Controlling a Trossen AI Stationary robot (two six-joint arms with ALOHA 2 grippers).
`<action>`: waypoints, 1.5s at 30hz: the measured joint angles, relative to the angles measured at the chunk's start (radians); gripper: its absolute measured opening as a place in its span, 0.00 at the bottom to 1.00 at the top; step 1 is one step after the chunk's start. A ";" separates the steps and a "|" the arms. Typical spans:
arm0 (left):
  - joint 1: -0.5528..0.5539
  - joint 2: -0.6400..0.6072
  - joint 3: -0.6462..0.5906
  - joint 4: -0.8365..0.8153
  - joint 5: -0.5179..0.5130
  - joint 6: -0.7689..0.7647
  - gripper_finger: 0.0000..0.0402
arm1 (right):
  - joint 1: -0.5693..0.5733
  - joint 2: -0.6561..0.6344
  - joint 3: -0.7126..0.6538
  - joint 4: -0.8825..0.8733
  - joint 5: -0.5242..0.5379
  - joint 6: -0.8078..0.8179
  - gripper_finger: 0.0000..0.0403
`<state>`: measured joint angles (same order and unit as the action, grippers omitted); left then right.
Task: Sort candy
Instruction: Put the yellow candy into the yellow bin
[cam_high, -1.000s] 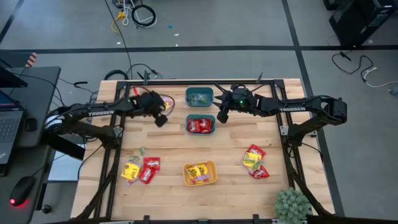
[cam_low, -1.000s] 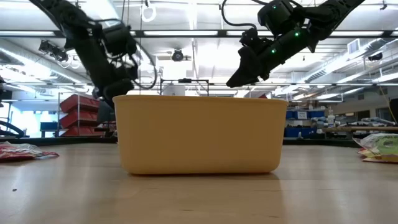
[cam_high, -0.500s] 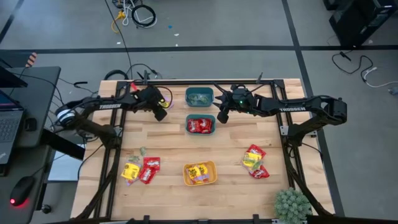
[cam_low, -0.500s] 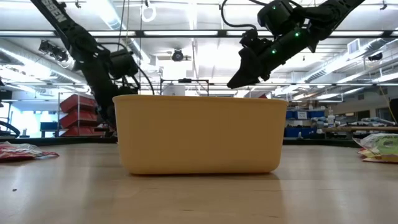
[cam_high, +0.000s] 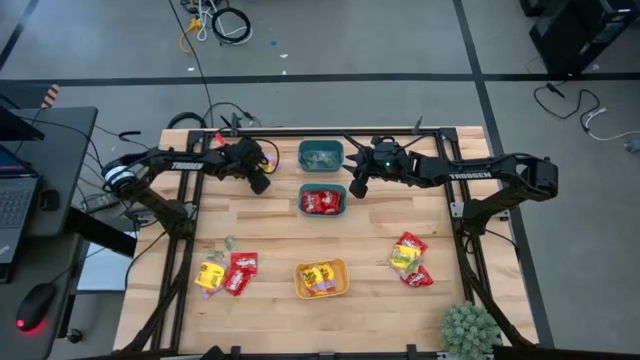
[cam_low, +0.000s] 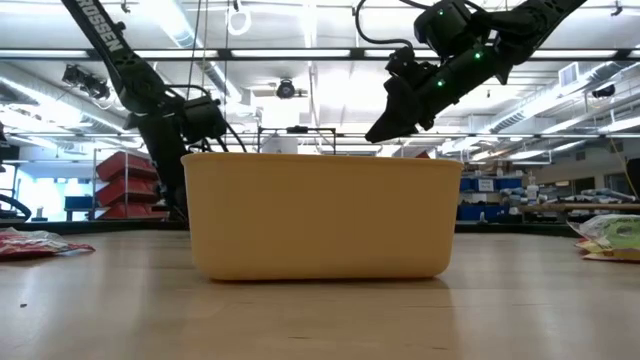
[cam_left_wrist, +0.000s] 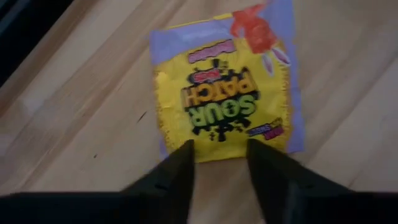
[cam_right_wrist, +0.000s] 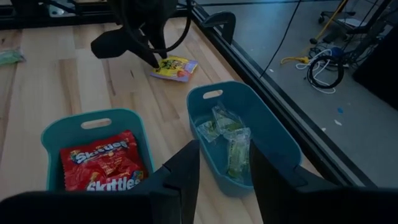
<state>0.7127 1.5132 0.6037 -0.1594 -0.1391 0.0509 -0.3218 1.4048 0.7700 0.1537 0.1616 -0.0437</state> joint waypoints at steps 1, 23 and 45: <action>0.000 0.001 0.000 0.001 0.001 0.006 0.29 | 0.000 0.000 0.000 0.000 0.000 0.000 0.31; -0.154 -0.333 -0.006 -0.124 0.114 0.054 0.00 | 0.000 0.000 0.000 -0.001 0.000 -0.002 0.31; -0.956 -0.088 0.237 0.118 0.086 0.135 0.00 | 0.000 0.000 0.000 0.000 -0.007 0.018 0.30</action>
<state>-0.2433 1.4248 0.8403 -0.0415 -0.0535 0.1857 -0.3214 1.4048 0.7700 0.1539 0.1547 -0.0254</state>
